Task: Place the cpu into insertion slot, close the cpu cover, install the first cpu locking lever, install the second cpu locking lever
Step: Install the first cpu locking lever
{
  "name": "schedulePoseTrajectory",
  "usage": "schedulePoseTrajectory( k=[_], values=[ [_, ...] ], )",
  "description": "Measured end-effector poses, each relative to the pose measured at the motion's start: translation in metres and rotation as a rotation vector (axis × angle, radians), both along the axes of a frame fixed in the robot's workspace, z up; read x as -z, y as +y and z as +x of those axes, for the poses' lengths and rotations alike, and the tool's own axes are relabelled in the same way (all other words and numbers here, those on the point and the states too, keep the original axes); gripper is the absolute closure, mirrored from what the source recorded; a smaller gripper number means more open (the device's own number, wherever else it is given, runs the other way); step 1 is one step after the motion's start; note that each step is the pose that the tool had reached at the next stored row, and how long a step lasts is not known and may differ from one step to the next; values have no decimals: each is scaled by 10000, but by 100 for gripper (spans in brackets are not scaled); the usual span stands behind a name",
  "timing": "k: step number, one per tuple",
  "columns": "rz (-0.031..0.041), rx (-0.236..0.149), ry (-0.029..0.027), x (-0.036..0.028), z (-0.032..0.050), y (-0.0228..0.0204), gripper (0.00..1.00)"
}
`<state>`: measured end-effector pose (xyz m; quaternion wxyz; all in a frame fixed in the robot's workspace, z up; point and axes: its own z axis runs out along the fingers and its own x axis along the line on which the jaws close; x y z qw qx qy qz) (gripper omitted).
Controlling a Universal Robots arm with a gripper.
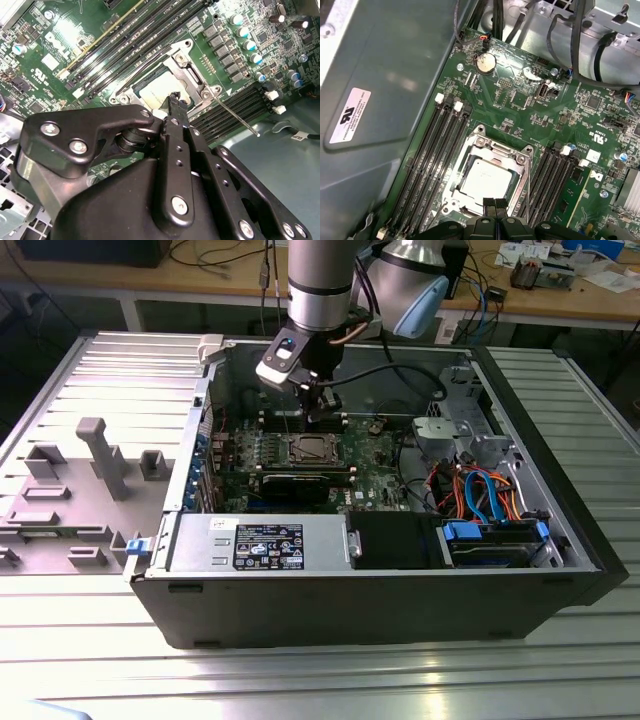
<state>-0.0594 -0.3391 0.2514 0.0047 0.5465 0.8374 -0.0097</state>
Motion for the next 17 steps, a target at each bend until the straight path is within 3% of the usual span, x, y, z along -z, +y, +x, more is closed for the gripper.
schedulePoseTrajectory(
  k=[17],
  values=[
    [0,-608,0,0,0,0,89]
  ],
)
